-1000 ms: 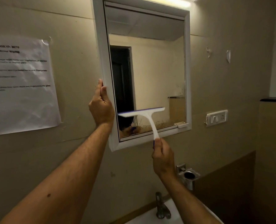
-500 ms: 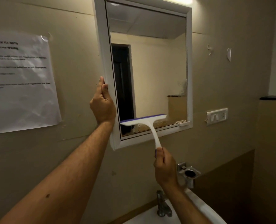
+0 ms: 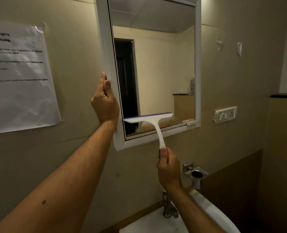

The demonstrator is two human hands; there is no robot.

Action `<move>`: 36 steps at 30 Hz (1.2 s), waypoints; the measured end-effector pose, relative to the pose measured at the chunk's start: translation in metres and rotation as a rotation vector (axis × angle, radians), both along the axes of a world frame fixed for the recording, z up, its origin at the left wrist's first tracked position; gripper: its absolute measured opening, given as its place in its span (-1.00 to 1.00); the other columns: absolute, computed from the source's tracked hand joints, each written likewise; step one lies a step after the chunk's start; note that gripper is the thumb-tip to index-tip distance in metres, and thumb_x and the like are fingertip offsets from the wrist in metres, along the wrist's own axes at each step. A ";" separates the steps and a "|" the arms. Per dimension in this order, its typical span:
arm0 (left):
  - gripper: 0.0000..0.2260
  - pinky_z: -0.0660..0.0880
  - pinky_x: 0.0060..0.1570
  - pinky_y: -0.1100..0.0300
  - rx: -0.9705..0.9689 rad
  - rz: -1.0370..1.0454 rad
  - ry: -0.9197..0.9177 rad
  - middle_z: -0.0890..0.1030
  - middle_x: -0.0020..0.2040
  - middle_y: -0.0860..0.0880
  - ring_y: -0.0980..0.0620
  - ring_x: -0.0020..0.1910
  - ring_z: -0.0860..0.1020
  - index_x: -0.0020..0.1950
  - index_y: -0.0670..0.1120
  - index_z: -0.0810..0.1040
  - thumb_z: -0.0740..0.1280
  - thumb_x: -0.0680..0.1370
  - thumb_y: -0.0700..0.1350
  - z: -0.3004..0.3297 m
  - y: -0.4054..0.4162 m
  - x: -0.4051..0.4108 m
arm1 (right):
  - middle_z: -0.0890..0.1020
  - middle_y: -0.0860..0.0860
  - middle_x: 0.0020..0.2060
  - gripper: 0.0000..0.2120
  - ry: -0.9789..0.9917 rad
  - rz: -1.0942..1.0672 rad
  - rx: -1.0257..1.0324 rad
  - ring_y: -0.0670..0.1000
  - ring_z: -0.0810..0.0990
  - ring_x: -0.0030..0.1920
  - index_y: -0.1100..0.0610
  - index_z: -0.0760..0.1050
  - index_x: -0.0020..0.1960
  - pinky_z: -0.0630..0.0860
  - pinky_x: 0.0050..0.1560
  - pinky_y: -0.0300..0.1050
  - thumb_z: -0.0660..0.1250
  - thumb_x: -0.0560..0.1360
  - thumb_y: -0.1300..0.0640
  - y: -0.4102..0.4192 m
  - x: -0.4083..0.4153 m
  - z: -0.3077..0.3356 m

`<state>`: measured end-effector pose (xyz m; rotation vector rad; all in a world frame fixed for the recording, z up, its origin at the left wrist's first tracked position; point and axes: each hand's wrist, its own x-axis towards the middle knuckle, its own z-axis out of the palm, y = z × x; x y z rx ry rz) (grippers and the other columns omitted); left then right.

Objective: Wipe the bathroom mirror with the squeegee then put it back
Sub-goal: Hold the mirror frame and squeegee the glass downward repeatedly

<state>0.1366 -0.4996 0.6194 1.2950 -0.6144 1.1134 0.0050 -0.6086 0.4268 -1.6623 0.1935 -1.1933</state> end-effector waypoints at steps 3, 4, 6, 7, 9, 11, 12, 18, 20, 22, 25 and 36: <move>-0.68 0.28 -0.44 0.59 -0.019 0.026 -0.021 0.68 0.09 -0.14 0.35 -0.39 0.47 0.38 -0.10 0.48 0.19 0.66 -0.05 0.001 0.001 -0.001 | 0.38 -0.07 -0.47 -0.72 0.022 0.012 -0.001 -0.13 0.34 -0.49 0.00 0.42 -0.21 0.31 -0.50 -0.15 0.09 0.63 -0.03 -0.004 -0.006 -0.006; -0.68 0.34 -0.42 0.55 -0.021 0.031 -0.021 0.67 0.13 -0.11 0.30 -0.32 0.51 0.38 -0.10 0.48 0.19 0.66 -0.04 0.002 0.001 -0.002 | 0.39 -0.07 -0.47 -0.72 0.019 0.026 -0.002 -0.12 0.35 -0.49 0.00 0.42 -0.20 0.31 -0.50 -0.12 0.09 0.62 -0.04 -0.006 -0.007 -0.002; -0.68 0.46 -0.32 0.36 -0.013 0.028 -0.008 0.64 0.19 -0.07 0.12 -0.24 0.59 0.40 -0.07 0.47 0.18 0.67 -0.03 0.003 0.002 -0.004 | 0.39 -0.05 -0.46 -0.72 -0.005 0.045 0.003 -0.06 0.36 -0.47 -0.01 0.42 -0.21 0.32 -0.47 -0.06 0.10 0.60 -0.09 -0.009 -0.008 0.016; -0.68 0.50 -0.27 0.33 -0.008 0.028 -0.004 0.63 0.21 -0.06 0.08 -0.20 0.62 0.40 -0.07 0.46 0.17 0.67 -0.03 0.003 0.002 -0.005 | 0.40 -0.03 -0.45 -0.71 -0.020 0.047 0.007 -0.02 0.36 -0.45 -0.02 0.42 -0.21 0.33 -0.45 -0.03 0.09 0.58 -0.11 -0.011 -0.008 0.028; -0.68 0.45 -0.26 0.53 -0.011 0.025 -0.009 0.61 0.23 -0.06 0.20 -0.15 0.62 0.39 -0.11 0.47 0.18 0.67 -0.07 0.003 0.003 -0.007 | 0.41 0.00 -0.42 -0.69 -0.024 0.035 -0.002 0.04 0.38 -0.42 0.00 0.43 -0.20 0.35 -0.41 0.02 0.08 0.59 -0.12 -0.013 -0.005 0.050; -0.69 0.34 -0.30 0.67 -0.019 0.017 -0.004 0.61 0.23 -0.09 0.45 -0.22 0.53 0.38 -0.16 0.48 0.19 0.66 -0.10 0.002 0.002 -0.009 | 0.43 0.02 -0.40 -0.69 -0.007 0.014 -0.027 0.07 0.40 -0.38 0.02 0.44 -0.18 0.39 -0.39 0.08 0.07 0.62 -0.09 -0.013 -0.001 0.061; -0.69 0.33 -0.32 0.68 -0.022 0.009 0.003 0.61 0.23 -0.09 0.50 -0.26 0.51 0.38 -0.16 0.48 0.19 0.66 -0.11 0.002 0.001 -0.010 | 0.43 0.02 -0.40 -0.70 -0.002 0.013 -0.029 0.07 0.40 -0.38 0.01 0.44 -0.18 0.39 -0.39 0.08 0.08 0.62 -0.08 -0.012 0.000 0.060; -0.69 0.45 -0.15 0.51 -0.026 0.038 -0.012 0.59 0.26 -0.05 0.11 -0.03 0.64 0.39 -0.11 0.47 0.18 0.67 -0.08 0.002 0.002 -0.012 | 0.40 -0.02 -0.46 -0.72 0.045 0.021 -0.004 -0.06 0.37 -0.47 0.03 0.43 -0.20 0.33 -0.46 -0.06 0.11 0.62 -0.02 -0.008 -0.009 -0.012; -0.69 0.40 -0.13 0.65 -0.037 0.040 -0.003 0.58 0.27 -0.07 0.32 0.02 0.57 0.38 -0.15 0.48 0.19 0.67 -0.10 0.002 0.002 -0.012 | 0.40 -0.02 -0.47 -0.72 0.062 0.022 0.011 -0.05 0.36 -0.47 0.04 0.43 -0.20 0.33 -0.45 -0.04 0.11 0.61 -0.02 -0.009 -0.011 -0.024; -0.69 0.32 -0.13 0.73 -0.052 0.041 0.004 0.58 0.26 -0.08 0.53 0.00 0.46 0.37 -0.17 0.49 0.20 0.66 -0.12 0.002 0.001 -0.013 | 0.40 -0.04 -0.46 -0.71 0.061 0.034 0.003 -0.09 0.36 -0.48 0.03 0.43 -0.19 0.33 -0.48 -0.08 0.09 0.62 -0.07 -0.011 -0.012 -0.015; -0.70 0.29 -0.11 0.75 -0.062 0.053 -0.002 0.59 0.26 -0.08 0.47 0.05 0.40 0.35 -0.17 0.51 0.20 0.66 -0.12 0.002 0.000 -0.012 | 0.39 -0.01 -0.44 -0.72 -0.007 0.017 0.006 -0.05 0.35 -0.46 0.00 0.41 -0.19 0.31 -0.47 -0.08 0.08 0.60 -0.08 -0.016 -0.008 0.017; -0.69 0.51 -0.04 0.48 -0.068 0.043 -0.018 0.59 0.26 -0.05 0.31 0.04 0.57 0.37 -0.14 0.49 0.19 0.66 -0.09 0.002 0.001 -0.011 | 0.39 -0.03 -0.47 -0.70 0.046 -0.012 0.003 -0.05 0.36 -0.48 0.03 0.41 -0.23 0.31 -0.48 -0.08 0.09 0.63 0.00 -0.016 -0.005 -0.024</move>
